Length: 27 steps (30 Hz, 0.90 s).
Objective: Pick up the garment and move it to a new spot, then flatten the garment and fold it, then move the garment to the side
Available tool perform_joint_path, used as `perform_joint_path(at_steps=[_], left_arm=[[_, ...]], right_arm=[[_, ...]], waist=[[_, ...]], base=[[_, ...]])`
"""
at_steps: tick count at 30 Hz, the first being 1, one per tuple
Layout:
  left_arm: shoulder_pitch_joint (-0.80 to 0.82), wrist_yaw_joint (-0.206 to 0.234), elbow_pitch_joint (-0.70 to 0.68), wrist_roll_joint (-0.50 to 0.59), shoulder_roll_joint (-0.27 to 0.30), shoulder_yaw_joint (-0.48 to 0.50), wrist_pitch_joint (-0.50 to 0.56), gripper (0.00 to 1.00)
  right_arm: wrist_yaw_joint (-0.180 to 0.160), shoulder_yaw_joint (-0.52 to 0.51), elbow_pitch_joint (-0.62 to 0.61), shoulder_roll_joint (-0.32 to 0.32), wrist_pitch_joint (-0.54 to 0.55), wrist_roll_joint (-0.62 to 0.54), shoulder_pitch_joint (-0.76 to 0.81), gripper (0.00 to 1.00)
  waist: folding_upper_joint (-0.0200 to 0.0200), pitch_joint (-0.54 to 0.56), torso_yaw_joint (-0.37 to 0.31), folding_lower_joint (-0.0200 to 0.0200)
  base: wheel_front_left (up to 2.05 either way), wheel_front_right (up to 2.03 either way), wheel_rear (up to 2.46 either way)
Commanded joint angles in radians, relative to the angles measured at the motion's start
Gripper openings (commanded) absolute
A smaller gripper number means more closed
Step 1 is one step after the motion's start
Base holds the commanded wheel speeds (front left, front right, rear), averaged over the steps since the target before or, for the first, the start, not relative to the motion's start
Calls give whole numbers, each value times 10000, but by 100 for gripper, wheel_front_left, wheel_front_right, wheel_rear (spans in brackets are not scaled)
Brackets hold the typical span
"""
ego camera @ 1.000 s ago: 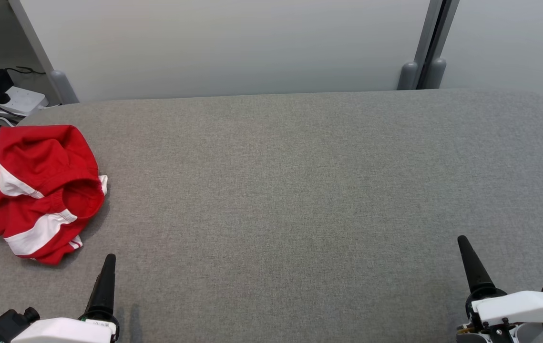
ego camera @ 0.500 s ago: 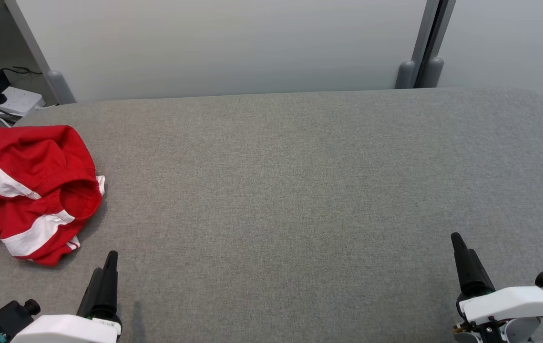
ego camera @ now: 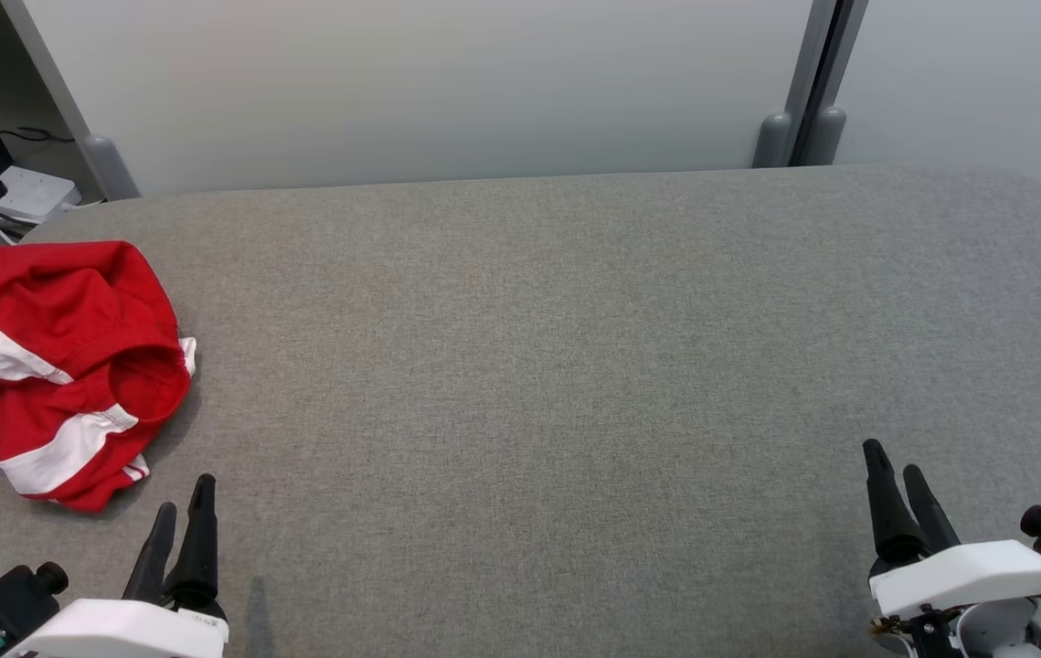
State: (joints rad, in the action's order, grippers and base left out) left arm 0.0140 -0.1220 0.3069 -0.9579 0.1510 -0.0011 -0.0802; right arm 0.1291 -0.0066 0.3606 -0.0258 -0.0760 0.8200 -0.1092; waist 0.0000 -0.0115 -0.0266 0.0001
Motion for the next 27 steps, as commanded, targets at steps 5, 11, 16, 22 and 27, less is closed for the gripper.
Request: perform_joint_path(at_steps=[5,11,16,22,27], left_arm=[[597,-48,-306,823,335,269,-245,100],[603,-53,-314,1500,411,381,-424,100],[563,-56,-323,2087,436,486,-573,100],[551,-61,-293,2836,554,364,-752,100],[538,-64,-274,3435,683,121,-901,100]], right_arm=[[9,238,-238,-146,-312,-840,-516,100],[10,378,-276,-157,-488,-1552,-586,100],[10,512,-363,-166,-635,-2161,-607,100],[11,656,-338,-177,-811,-2860,-636,100],[12,746,-283,-187,-958,-3442,-685,100]], waist=[[0,10,-18,0],[0,3,-38,0],[0,-12,-65,0],[0,-23,-83,0],[0,-34,-112,0]], base=[[0,0,0],[0,0,0],[0,0,0],[0,0,0],[0,0,0]])
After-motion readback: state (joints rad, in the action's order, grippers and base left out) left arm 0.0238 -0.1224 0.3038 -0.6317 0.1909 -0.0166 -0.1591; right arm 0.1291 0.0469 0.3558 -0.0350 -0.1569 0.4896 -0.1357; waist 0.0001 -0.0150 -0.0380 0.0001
